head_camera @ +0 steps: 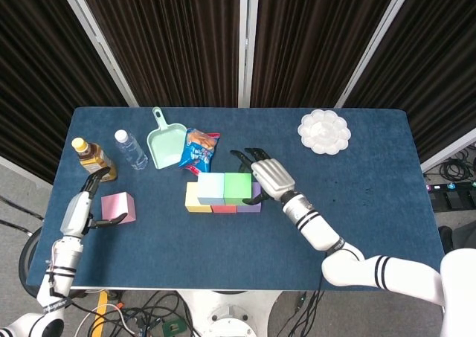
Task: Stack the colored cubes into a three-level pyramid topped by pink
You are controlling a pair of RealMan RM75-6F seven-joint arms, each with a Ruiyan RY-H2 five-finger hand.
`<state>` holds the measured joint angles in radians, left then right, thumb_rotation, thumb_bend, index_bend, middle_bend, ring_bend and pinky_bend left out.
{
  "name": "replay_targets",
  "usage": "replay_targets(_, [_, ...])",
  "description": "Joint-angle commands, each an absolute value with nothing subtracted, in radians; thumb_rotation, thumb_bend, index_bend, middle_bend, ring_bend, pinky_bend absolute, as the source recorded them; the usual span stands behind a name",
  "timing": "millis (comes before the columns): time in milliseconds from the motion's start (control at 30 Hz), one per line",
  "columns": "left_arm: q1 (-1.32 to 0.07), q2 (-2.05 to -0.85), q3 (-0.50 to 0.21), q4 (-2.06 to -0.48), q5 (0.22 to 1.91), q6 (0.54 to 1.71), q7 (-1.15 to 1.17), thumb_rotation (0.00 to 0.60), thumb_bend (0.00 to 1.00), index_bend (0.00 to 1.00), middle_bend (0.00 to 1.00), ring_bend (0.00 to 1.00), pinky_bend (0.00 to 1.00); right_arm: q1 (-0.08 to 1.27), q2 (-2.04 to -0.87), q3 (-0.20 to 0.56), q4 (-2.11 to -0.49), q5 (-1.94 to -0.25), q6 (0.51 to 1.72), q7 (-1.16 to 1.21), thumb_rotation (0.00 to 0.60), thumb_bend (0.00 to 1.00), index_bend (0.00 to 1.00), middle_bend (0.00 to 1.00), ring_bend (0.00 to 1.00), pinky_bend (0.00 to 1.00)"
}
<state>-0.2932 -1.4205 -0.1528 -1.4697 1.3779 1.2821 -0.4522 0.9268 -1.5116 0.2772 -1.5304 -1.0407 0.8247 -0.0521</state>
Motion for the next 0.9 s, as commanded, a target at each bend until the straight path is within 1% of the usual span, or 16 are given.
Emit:
replay_targets(33, [-0.294, -1.42, -0.153, -1.471, 1.378, 1.281, -0.454, 0.6, 0.11, 0.09, 0.05, 0.0, 0.11, 0.925, -1.509, 0.279, -1.535, -1.045, 0.827, -0.048, 0.6, 0.11, 0.0, 0.45, 0.0, 0.0])
replay_targets(400, [-0.295, -1.419, -0.151, -1.479, 1.379, 1.28, -0.453, 0.6, 0.11, 0.09, 0.05, 0.0, 0.11, 0.916, -1.498, 0.275, -1.555, -1.051, 0.835, -0.048, 0.6, 0.11, 0.0, 0.45, 0.0, 0.0])
replay_targets(900, [-0.294, -1.419, -0.151, -1.474, 1.379, 1.281, -0.458, 0.6, 0.11, 0.09, 0.05, 0.0, 0.11, 0.926, -1.511, 0.274, -1.532, -1.044, 0.82, -0.054, 0.6, 0.12, 0.0, 0.45, 0.0, 0.0])
